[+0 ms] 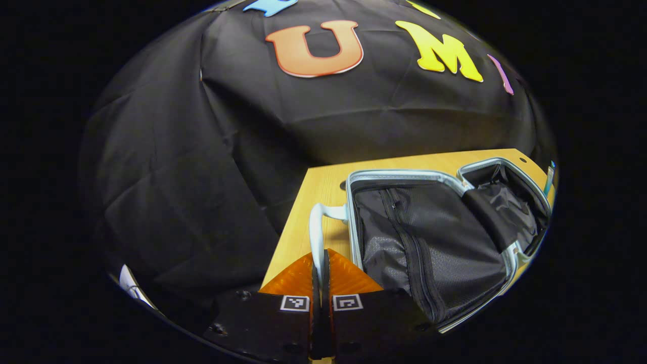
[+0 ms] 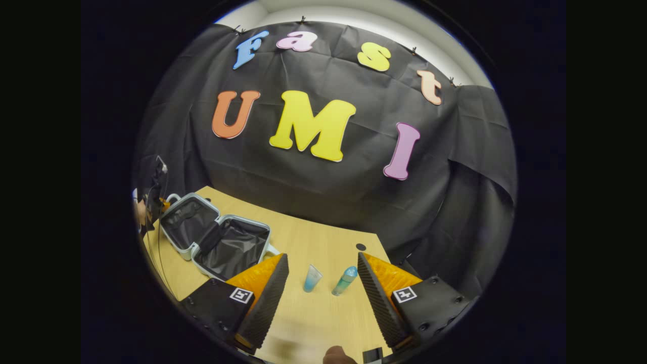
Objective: First open the suitcase, pack the skin care products into it, and then close the suitcase.
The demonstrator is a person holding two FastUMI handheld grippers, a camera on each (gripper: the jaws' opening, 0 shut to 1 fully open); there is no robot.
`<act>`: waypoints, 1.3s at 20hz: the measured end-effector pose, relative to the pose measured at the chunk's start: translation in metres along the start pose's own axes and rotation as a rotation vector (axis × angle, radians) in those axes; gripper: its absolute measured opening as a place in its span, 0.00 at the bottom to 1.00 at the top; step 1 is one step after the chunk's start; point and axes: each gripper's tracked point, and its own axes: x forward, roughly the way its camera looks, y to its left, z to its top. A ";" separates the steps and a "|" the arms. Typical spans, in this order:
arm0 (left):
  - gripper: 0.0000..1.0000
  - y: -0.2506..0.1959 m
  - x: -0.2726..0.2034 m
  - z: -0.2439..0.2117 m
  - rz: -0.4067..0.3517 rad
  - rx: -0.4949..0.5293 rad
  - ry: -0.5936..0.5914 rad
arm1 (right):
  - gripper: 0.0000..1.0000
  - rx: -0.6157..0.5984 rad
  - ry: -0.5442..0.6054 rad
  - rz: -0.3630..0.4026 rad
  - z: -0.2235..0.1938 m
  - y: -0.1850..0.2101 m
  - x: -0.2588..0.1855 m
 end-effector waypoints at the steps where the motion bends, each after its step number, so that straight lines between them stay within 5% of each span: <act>1: 0.03 0.000 0.002 -0.005 -0.008 -0.007 0.007 | 0.81 0.008 0.006 -0.005 -0.001 -0.002 0.001; 4: 0.08 -0.002 0.007 -0.013 -0.034 -0.013 0.000 | 0.81 0.046 0.033 -0.007 -0.008 -0.006 0.004; 6: 0.14 0.009 0.008 -0.016 0.012 0.012 0.001 | 0.81 0.044 0.045 -0.014 -0.012 -0.010 0.005; 9: 0.43 0.016 0.004 -0.014 0.018 0.036 0.021 | 0.81 0.052 0.039 -0.015 -0.013 -0.017 0.006; 11: 0.47 0.007 -0.013 -0.003 -0.005 0.035 0.006 | 0.81 0.058 0.037 -0.010 -0.016 -0.022 0.008; 15: 0.98 -0.026 -0.057 0.040 0.007 0.041 -0.106 | 0.81 0.109 0.032 0.027 -0.021 -0.031 0.016; 22: 0.99 -0.171 -0.129 0.080 -0.112 0.075 -0.198 | 0.81 0.096 0.044 0.079 -0.048 -0.068 0.031; 26: 0.99 -0.268 -0.150 0.084 -0.173 -0.018 -0.194 | 0.82 0.088 0.077 0.119 -0.069 -0.098 0.039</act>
